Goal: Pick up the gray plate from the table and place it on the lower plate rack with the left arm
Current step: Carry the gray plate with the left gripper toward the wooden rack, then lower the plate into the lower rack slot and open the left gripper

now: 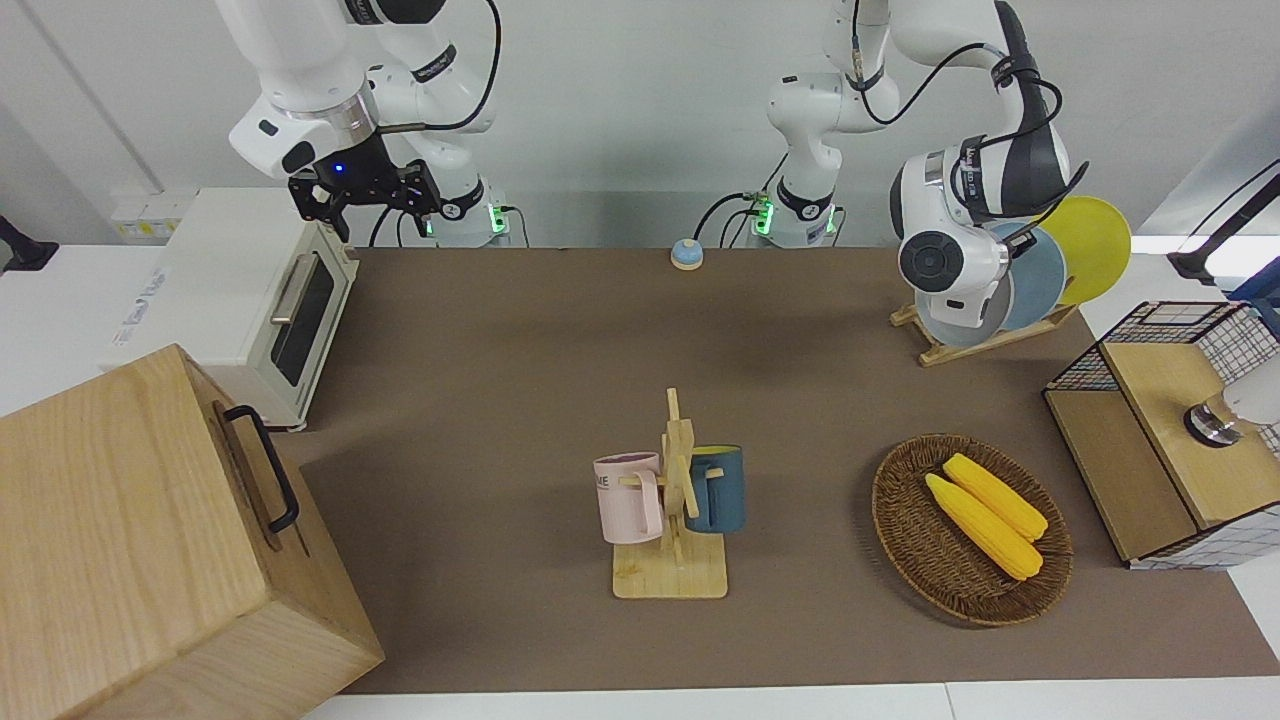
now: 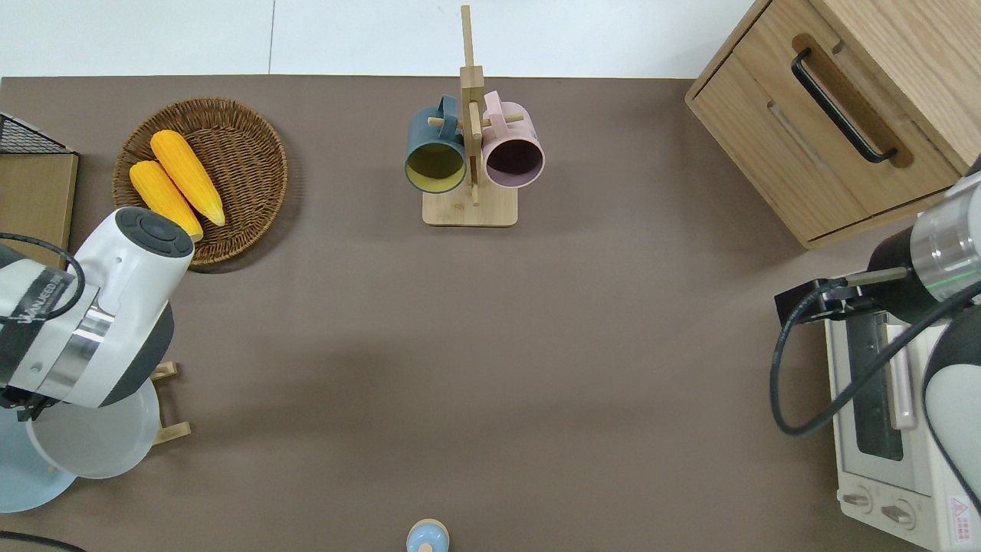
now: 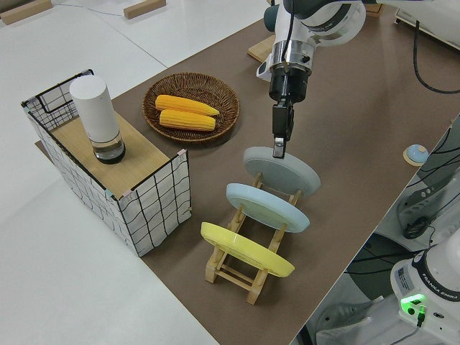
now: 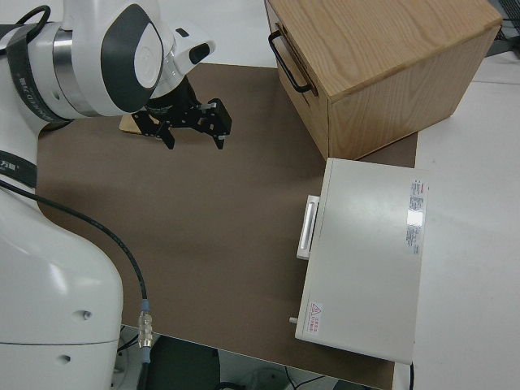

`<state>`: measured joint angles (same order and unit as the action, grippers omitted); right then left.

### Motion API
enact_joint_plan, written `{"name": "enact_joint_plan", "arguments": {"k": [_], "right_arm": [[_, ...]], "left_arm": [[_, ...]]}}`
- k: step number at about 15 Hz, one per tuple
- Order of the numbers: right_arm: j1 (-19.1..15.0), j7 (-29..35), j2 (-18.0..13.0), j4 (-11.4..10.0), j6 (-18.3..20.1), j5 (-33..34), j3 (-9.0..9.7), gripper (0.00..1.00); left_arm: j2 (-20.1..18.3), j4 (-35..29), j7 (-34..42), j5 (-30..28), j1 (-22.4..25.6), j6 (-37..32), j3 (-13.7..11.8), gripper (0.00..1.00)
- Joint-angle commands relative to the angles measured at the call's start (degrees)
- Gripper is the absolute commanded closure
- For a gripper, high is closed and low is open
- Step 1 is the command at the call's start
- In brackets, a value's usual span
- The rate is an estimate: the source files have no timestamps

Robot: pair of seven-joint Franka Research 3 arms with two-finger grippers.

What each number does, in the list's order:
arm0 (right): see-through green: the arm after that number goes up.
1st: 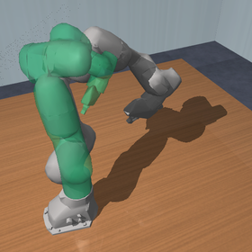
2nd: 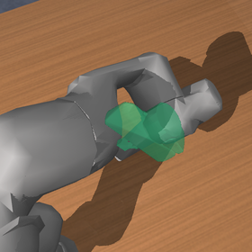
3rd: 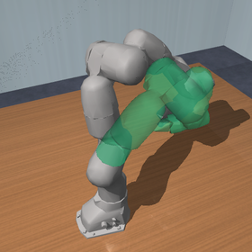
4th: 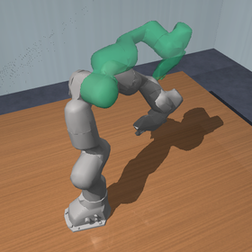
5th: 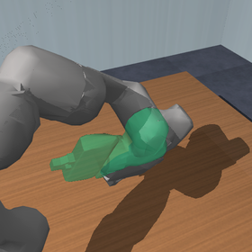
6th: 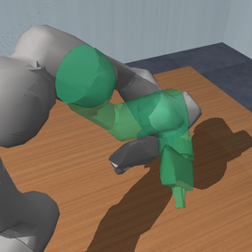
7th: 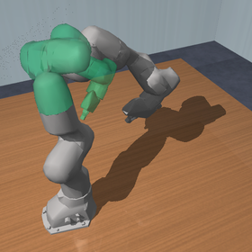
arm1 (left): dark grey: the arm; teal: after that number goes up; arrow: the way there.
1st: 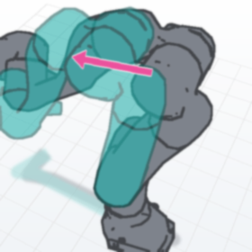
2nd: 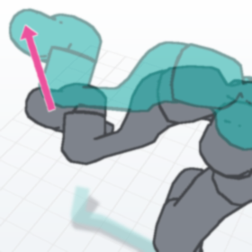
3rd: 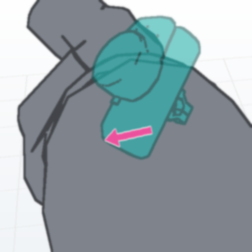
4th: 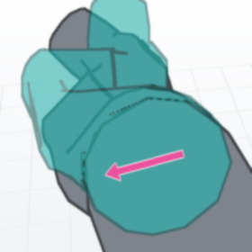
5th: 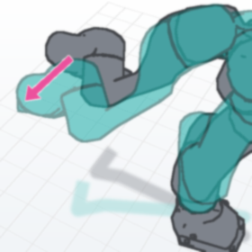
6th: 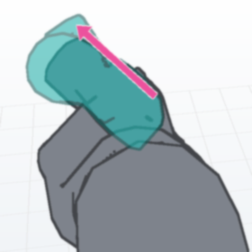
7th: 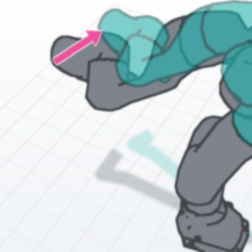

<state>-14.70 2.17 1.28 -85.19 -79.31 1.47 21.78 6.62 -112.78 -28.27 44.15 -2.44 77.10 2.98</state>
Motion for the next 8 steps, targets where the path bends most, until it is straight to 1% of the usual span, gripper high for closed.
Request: {"name": "enact_joint_plan", "arguments": {"k": [1, 3, 4, 5, 7, 8], "right_arm": [[-1.5, 0.7, -0.1, 0.6, 0.8, 0.4, 1.34, 0.017], [-1.5, 0.7, -0.1, 0.6, 0.8, 0.4, 1.34, 0.017], [-1.5, 0.7, -0.1, 0.6, 0.8, 0.4, 1.34, 0.017], [-1.5, 0.7, -0.1, 0.6, 0.8, 0.4, 1.34, 0.017], [-1.5, 0.7, -0.1, 0.6, 0.8, 0.4, 1.34, 0.017], [-1.5, 0.7, -0.1, 0.6, 0.8, 0.4, 1.34, 0.017]], "left_arm": [[0.2, -1.7, -1.0, 0.4, 0.2, 0.6, 0.2, 0.46], [0.2, -2.0, -1.0, -0.4, 0.2, 0.9, 0.3, 0.32], [0.1, -2.0, -0.9, -0.6, 0.2, 1.2, 0.3, 0.32], [0.1, -2.0, -0.7, -0.6, 0.2, 1.3, 0.3, 0.29], [-0.1, -1.9, 0.2, -1.5, 0.2, 1.6, 0.3, 0.08], [-0.1, -1.7, 0.2, -2.8, 0.2, 2.1, 0.3, 0.01]]}}
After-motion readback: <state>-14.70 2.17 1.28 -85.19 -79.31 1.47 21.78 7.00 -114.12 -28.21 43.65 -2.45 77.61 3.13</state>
